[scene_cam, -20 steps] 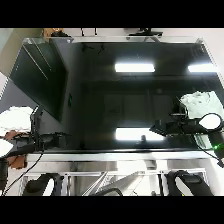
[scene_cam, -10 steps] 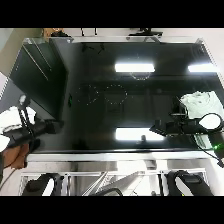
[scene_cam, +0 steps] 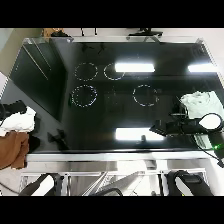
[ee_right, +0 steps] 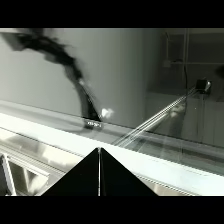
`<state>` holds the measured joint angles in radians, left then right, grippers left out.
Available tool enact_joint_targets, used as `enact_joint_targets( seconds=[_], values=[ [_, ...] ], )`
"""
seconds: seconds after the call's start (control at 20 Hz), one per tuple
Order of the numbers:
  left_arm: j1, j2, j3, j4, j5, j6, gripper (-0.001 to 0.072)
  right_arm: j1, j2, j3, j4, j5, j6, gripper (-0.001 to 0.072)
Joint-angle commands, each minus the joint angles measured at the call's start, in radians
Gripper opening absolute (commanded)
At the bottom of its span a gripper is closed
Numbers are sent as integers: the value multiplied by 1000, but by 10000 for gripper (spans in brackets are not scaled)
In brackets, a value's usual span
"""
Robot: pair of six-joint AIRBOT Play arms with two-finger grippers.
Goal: Fold the shirts.
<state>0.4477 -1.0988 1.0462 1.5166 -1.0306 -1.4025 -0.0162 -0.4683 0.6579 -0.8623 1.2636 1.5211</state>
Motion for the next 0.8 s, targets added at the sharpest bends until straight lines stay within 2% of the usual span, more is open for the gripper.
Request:
enact_joint_targets(
  seconds=[0.0, 0.2, 0.4, 0.45, 0.5, 0.55, 0.75],
  values=[
    [107, -175, 25, 63, 113, 17, 704, 1, 0, -1, 0, 0, 0, 26],
    [129, -329, 26, 66, 270, 18, 704, 1, 0, -1, 0, 0, 0, 26],
    [116, -434, 26, 115, 291, 16, 702, 1, 0, -1, 3, 0, 0, 26],
    [116, -442, 28, 112, 290, 14, 549, 1, 1, -1, 3, 0, 0, 26],
    [116, -436, 33, 105, 279, 14, 131, 1, 1, -1, 3, 0, 0, 26],
    [108, -424, 52, 103, 252, 14, 15, 1, 0, -1, 3, 0, 0, 26],
    [22, -302, 230, 104, 162, 14, 15, 1, 0, -1, 3, 0, 0, 26]
  ],
)
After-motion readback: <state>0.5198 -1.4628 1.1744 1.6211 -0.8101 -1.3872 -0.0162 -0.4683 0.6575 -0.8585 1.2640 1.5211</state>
